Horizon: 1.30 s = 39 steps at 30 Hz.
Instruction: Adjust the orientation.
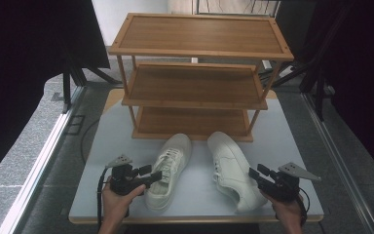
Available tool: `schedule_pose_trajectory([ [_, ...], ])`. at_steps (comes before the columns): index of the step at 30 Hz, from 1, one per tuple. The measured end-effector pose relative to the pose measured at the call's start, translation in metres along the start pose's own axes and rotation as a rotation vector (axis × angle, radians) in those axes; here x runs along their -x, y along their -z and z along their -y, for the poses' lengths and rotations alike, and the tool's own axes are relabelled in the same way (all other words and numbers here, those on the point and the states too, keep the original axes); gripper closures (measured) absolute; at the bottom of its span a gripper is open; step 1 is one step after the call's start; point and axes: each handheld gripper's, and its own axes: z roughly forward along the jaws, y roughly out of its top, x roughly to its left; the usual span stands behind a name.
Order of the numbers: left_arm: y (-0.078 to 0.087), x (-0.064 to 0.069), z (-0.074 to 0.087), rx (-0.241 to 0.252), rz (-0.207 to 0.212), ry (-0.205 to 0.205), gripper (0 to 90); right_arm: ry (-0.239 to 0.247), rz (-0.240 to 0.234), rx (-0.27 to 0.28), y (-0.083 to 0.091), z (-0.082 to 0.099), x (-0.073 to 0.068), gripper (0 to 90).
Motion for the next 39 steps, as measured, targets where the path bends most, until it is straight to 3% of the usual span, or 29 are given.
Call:
schedule_pose_trajectory([
  [9, 0.0, 0.001, -0.001, 0.0, -0.009, -0.011, 39.7, 0.006, -0.012, -0.007, 0.0, -0.001, -0.002, 59.6],
  [10, 0.0, 0.001, -0.001, 0.002, -0.015, -0.014, 40.6, 0.033, -0.017, -0.004, -0.001, -0.003, -0.006, 63.7],
  [14, 0.0, 0.001, -0.001, 0.007, -0.028, -0.011, 45.7, 0.073, -0.007, -0.011, -0.004, -0.004, -0.011, 65.7],
  [18, 0.0, 0.001, 0.0, 0.016, -0.038, -0.011, 49.5, 0.064, 0.006, -0.011, -0.003, -0.004, -0.011, 69.2],
  [19, 0.0, 0.001, 0.0, 0.02, -0.039, -0.012, 50.2, 0.13, 0.066, 0.011, 0.002, -0.007, -0.021, 72.1],
  [20, 0.001, 0.001, 0.0, 0.026, -0.037, -0.012, 50.2, 0.13, 0.066, 0.011, 0.002, -0.007, -0.021, 72.1],
  [24, 0.005, 0.002, -0.002, 0.052, -0.013, -0.008, 52.4, 0.239, 0.014, 0.033, 0.01, -0.017, -0.049, 76.4],
  [26, 0.006, 0.004, -0.003, 0.052, -0.013, -0.013, 52.2, 0.262, -0.037, 0.007, 0.007, -0.016, -0.061, 79.0],
  [27, 0.006, 0.004, -0.003, 0.051, -0.014, -0.015, 51.9, 0.265, -0.087, -0.028, 0.0, -0.012, -0.069, 82.1],
  [30, 0.006, 0.004, -0.002, 0.05, -0.014, -0.014, 51.8, 0.278, -0.119, -0.07, -0.007, -0.007, -0.076, 85.8],
  [34, 0.006, 0.003, -0.002, 0.051, -0.01, -0.009, 51.7, 0.304, -0.13, -0.151, -0.016, 0.003, -0.084, 89.9],
  [36, 0.006, 0.003, -0.002, 0.049, -0.012, -0.01, 51.4, 0.32, -0.113, -0.185, -0.018, 0.006, -0.085, 90.0],
  [39, 0.006, 0.004, -0.002, 0.047, -0.013, -0.011, 51.0, 0.3, -0.117, -0.202, -0.017, 0.007, -0.079, 90.0],
])
